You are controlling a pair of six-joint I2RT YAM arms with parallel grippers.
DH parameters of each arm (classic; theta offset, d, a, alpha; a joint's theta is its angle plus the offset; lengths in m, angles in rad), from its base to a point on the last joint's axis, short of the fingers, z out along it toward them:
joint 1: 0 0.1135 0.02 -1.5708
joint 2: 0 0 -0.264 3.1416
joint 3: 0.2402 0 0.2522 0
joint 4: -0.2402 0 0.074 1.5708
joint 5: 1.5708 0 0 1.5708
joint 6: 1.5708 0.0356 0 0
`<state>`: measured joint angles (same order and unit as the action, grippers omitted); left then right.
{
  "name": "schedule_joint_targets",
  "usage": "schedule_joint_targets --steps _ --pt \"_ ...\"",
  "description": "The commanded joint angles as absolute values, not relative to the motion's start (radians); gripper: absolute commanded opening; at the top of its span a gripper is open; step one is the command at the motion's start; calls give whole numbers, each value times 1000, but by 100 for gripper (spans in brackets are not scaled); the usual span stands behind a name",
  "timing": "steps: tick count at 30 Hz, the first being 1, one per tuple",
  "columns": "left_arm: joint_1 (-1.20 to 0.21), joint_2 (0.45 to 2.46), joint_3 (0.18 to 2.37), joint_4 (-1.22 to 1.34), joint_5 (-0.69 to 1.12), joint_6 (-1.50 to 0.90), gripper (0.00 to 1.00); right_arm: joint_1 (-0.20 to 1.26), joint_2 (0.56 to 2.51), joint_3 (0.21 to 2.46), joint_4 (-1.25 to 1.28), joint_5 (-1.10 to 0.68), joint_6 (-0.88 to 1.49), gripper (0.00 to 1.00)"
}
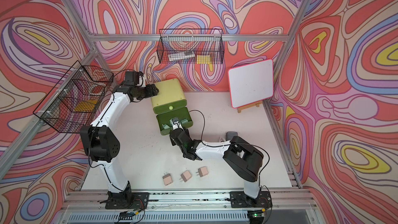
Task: Place the plugs into the drawer by color
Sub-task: Close the drawer in the storage box.
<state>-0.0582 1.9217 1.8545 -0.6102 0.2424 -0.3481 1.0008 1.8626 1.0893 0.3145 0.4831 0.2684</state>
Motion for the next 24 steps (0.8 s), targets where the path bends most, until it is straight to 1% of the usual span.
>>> schedule_joint_targets --steps 1,12,18,24 --pt "-54 1933 1810 -708 230 -331 81 997 1896 1138 360 517 230 50" --pt "-54 1921 1779 -699 238 -334 81 986 2009 1253 420 501 194 50" --pt "-54 1918 1768 -699 219 -321 81 945 2084 1332 475 449 197 50" --pt "-54 1913 1761 -692 238 -333 81 915 2160 1415 506 400 229 50"
